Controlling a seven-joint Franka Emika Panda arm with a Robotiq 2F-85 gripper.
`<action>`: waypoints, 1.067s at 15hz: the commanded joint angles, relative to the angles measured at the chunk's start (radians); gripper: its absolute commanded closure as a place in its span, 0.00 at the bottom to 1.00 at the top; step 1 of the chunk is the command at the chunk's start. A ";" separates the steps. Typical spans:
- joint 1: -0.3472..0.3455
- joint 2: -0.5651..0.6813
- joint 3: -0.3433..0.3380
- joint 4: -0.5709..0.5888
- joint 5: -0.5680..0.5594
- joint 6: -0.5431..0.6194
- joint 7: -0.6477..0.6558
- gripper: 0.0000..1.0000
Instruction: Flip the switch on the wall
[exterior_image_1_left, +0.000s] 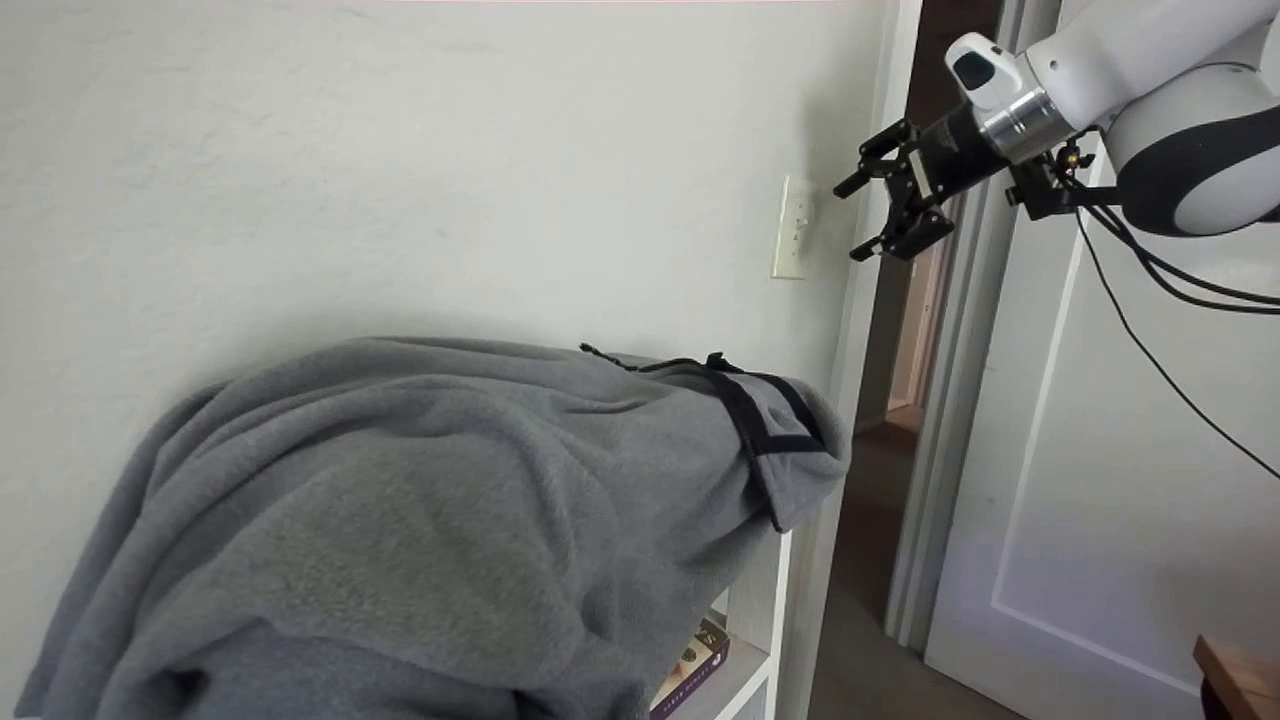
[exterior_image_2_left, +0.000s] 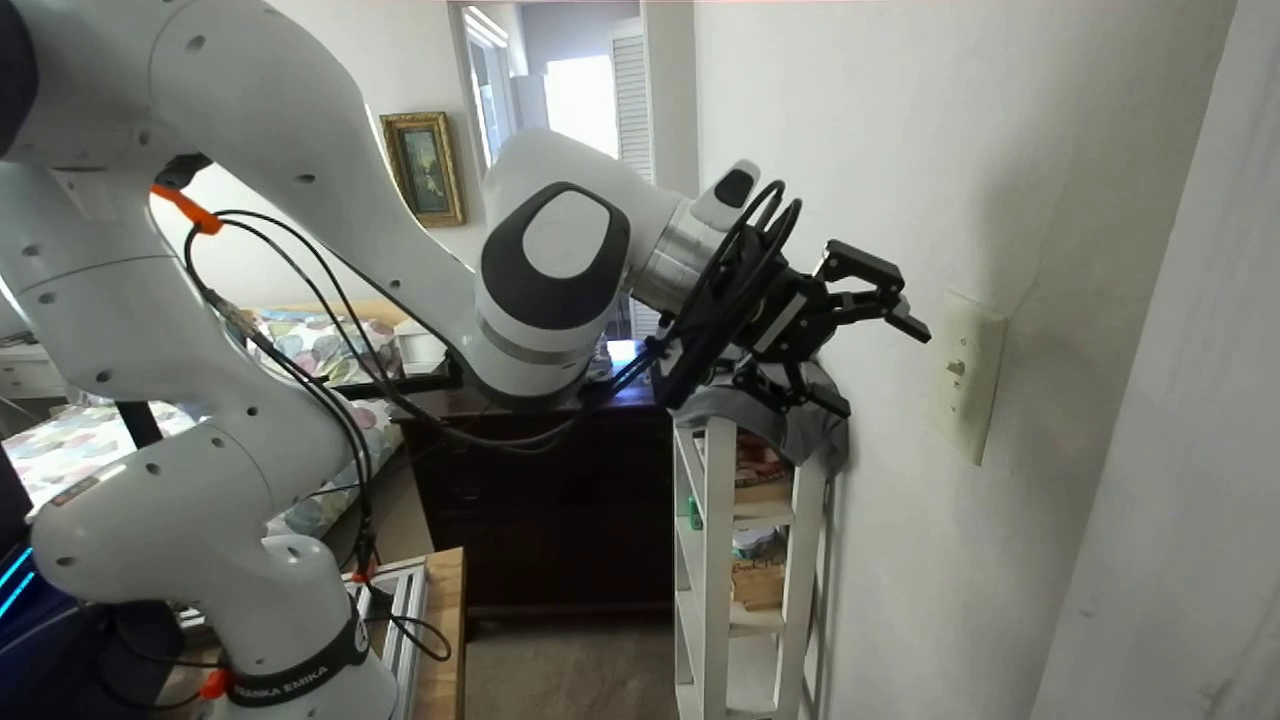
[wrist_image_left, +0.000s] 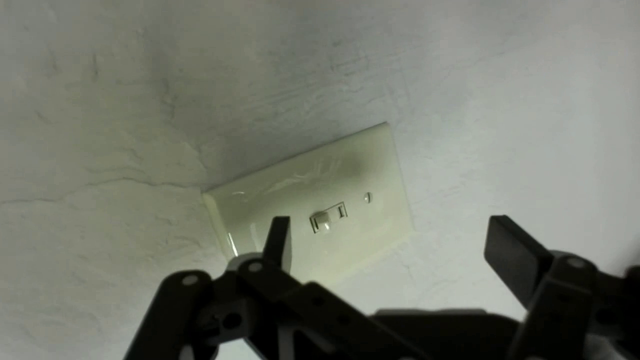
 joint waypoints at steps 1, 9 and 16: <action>-0.058 0.013 0.057 -0.001 0.001 0.053 0.023 0.00; -0.177 0.064 0.150 0.022 0.019 0.145 -0.022 0.00; -0.263 0.104 0.231 0.054 0.034 0.171 -0.045 0.00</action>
